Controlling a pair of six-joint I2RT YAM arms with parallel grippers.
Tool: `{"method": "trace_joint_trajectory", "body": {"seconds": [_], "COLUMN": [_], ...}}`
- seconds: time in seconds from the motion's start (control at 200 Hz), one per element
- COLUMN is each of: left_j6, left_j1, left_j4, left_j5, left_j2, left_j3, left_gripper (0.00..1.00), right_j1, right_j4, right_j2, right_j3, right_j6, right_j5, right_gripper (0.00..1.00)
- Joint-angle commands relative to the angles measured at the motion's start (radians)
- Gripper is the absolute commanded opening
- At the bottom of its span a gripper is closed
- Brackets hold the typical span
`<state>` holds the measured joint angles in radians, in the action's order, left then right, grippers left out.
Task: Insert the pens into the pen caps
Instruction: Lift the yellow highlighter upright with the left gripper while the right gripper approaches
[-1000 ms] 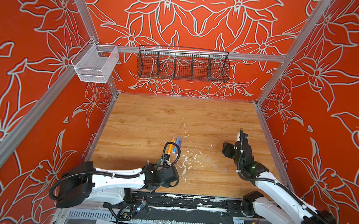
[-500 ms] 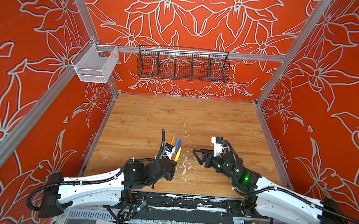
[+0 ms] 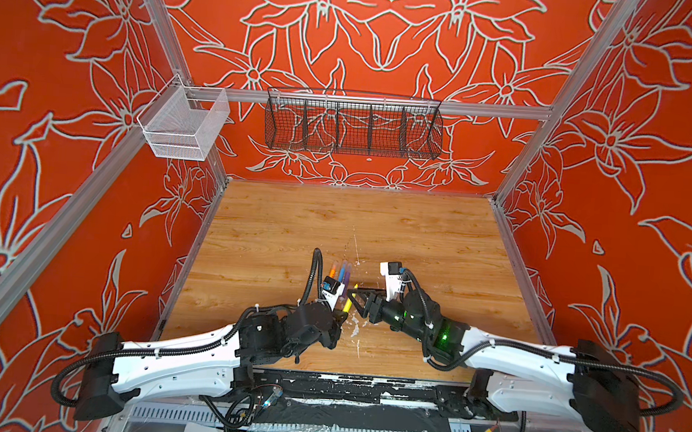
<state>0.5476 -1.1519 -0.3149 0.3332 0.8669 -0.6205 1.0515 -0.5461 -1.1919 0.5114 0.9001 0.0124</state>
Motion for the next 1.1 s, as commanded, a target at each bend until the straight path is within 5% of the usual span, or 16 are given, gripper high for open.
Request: {"method": "trace_joint_trajectory", "body": {"seconds": [0.0, 0.31, 0.485, 0.786, 1.096], "left_j6": [-0.018, -0.028, -0.031, -0.038, -0.053], "left_j1": [0.003, 0.003, 0.004, 0.002, 0.004], "left_j4": [0.031, 0.054, 0.059, 0.085, 0.111], "left_j5": [-0.007, -0.007, -0.005, 0.007, 0.028], "left_j2": [0.01, 0.015, 0.015, 0.014, 0.03], "left_j3": [0.0, 0.003, 0.0, 0.009, 0.023], "left_gripper": [0.0, 0.0, 0.0, 0.3, 0.3], "right_j1": [0.011, 0.022, 0.027, 0.045, 0.075], "right_j4": [-0.043, -0.038, -0.043, -0.096, -0.166], "right_j2": [-0.02, -0.04, -0.065, -0.056, -0.057], "right_j3": [0.046, 0.045, 0.053, 0.034, 0.007], "right_j6": [0.023, 0.046, 0.054, 0.089, 0.117], "right_j5": [-0.001, 0.036, 0.04, 0.068, 0.097], "right_gripper": [0.51, 0.22, 0.17, 0.05, 0.03]}}
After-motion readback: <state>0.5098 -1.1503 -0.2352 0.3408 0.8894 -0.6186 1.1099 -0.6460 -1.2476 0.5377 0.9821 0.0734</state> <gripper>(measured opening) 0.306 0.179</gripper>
